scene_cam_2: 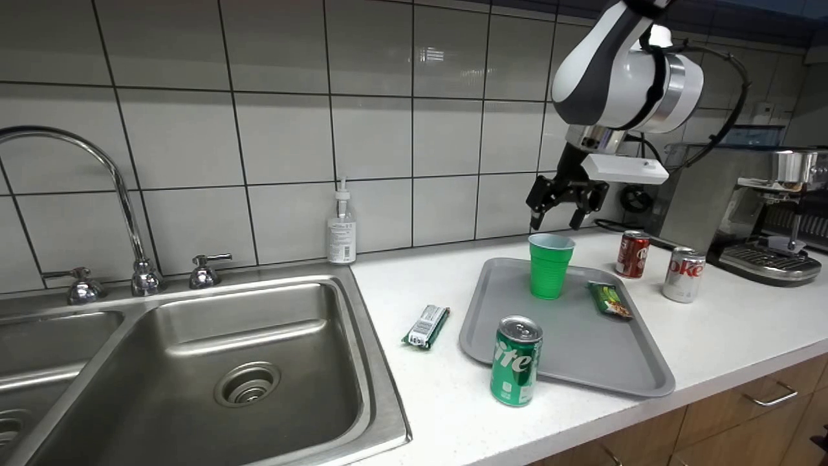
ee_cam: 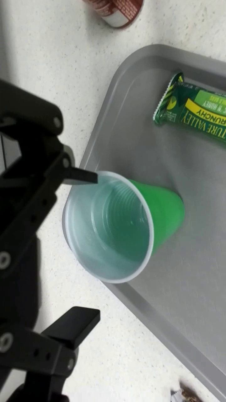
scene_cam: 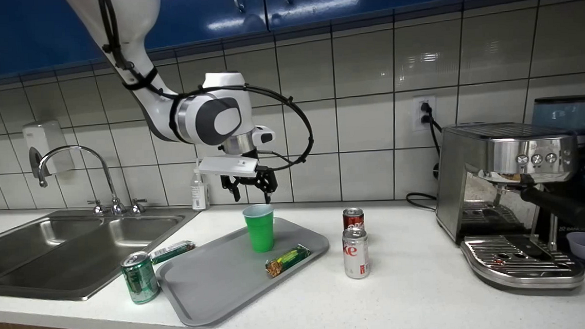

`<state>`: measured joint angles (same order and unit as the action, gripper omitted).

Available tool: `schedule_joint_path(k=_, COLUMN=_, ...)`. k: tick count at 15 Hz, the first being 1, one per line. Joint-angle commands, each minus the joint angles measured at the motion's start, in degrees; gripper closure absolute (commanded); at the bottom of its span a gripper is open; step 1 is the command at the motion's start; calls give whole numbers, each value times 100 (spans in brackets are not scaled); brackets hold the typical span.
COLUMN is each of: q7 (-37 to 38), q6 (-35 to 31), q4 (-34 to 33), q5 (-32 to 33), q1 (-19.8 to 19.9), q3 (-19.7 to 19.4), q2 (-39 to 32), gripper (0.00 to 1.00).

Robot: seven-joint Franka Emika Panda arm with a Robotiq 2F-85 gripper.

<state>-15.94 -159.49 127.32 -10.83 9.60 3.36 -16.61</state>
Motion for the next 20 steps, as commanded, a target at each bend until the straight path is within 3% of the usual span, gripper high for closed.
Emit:
schedule_joint_path(k=1, q7=73, q6=-111, q4=338, q5=-41, q1=-134, q3=91, q2=333, gripper=0)
schedule_joint_path(k=15, q7=718, q6=-73, q4=726, q5=254, q1=-943, q3=85, q2=722, gripper=0)
schedule_joint_path(k=20, q7=1201, q6=-54, q4=1027, q5=675, q1=-1240, q3=21, q2=974, gripper=0)
